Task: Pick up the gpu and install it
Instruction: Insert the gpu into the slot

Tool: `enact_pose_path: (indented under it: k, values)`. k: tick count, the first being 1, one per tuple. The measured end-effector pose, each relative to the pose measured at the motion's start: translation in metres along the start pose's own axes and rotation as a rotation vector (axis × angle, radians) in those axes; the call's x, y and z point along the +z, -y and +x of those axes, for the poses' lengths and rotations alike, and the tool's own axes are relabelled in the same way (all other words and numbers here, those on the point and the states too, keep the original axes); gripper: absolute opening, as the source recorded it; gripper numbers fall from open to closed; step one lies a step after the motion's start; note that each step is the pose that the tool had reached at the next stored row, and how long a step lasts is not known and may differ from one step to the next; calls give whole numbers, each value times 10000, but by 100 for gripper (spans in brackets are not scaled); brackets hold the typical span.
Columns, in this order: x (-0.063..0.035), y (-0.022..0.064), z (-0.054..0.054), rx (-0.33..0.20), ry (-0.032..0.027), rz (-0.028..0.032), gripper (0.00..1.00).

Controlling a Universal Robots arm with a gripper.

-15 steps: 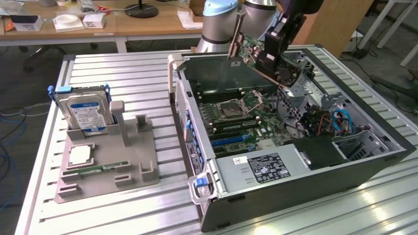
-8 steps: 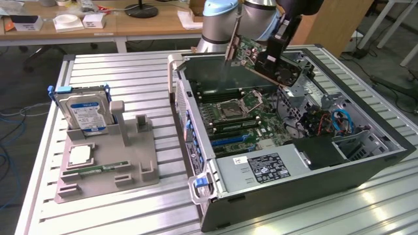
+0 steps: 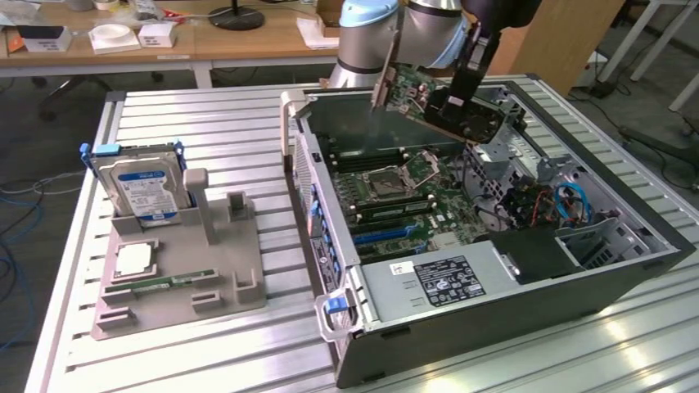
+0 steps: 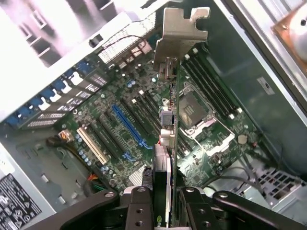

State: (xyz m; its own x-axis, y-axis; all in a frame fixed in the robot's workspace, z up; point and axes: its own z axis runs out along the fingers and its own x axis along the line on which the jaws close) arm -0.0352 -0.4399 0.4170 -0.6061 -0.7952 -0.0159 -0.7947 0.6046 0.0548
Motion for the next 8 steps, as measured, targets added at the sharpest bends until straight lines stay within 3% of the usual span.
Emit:
enact_pose_path:
  k: [8]
  values:
    - [30, 2, 0, -1447, -80, -23, 27]
